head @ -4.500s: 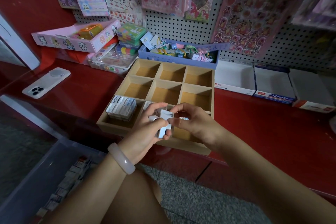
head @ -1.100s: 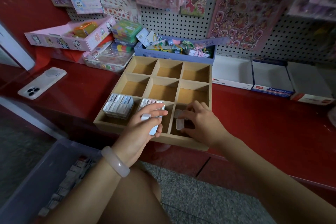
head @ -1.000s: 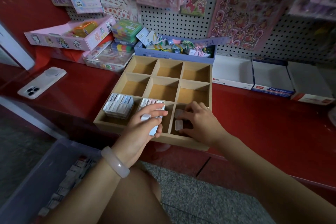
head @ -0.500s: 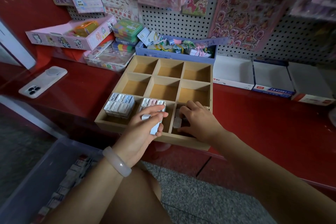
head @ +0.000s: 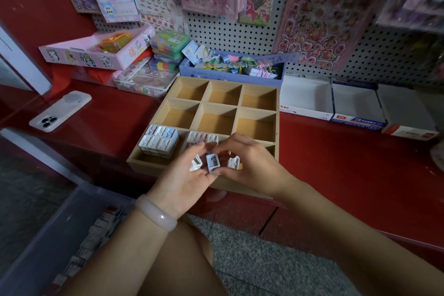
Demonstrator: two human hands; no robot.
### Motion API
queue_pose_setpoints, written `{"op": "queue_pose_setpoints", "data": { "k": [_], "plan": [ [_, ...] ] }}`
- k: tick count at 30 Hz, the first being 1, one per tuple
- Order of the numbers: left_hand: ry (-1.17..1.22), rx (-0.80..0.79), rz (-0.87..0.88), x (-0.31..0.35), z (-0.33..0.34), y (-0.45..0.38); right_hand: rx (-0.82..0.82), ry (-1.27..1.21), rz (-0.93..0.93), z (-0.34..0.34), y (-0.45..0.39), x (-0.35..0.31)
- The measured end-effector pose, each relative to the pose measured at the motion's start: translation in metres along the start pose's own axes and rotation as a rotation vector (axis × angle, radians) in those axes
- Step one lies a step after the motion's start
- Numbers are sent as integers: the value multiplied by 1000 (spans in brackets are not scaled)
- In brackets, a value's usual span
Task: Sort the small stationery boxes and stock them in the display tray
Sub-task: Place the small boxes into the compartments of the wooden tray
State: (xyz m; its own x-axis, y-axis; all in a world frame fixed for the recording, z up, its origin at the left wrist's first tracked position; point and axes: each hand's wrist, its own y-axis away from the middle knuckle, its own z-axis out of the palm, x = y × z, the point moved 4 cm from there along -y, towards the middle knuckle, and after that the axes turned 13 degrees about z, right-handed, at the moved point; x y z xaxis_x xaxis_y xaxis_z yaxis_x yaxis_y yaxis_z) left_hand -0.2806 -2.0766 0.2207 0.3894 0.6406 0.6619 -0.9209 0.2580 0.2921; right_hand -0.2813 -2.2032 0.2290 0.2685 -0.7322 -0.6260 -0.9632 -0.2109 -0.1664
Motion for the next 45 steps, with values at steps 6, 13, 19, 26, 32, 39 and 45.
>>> {"op": "queue_pose_setpoints", "data": {
  "k": [6,13,19,26,32,39,45],
  "plan": [
    [-53,2,-3,0,1,3,-6,61,-48,-1,1,-4],
    [-107,-24,-38,-2,0,4,-71,69,-83,1,5,-6],
    [-152,-42,-66,-2,0,5,-39,-194,153,-8,9,6],
    [-163,-19,-53,-3,1,4,7,-54,140,-12,12,14],
    [-336,-15,-4,-1,-4,-1,27,141,250,-20,11,34],
    [-340,96,31,3,-13,-5,-152,513,316,-13,9,46],
    [-286,96,35,3,-12,-5,-150,633,264,-5,5,42]
  ]
}}
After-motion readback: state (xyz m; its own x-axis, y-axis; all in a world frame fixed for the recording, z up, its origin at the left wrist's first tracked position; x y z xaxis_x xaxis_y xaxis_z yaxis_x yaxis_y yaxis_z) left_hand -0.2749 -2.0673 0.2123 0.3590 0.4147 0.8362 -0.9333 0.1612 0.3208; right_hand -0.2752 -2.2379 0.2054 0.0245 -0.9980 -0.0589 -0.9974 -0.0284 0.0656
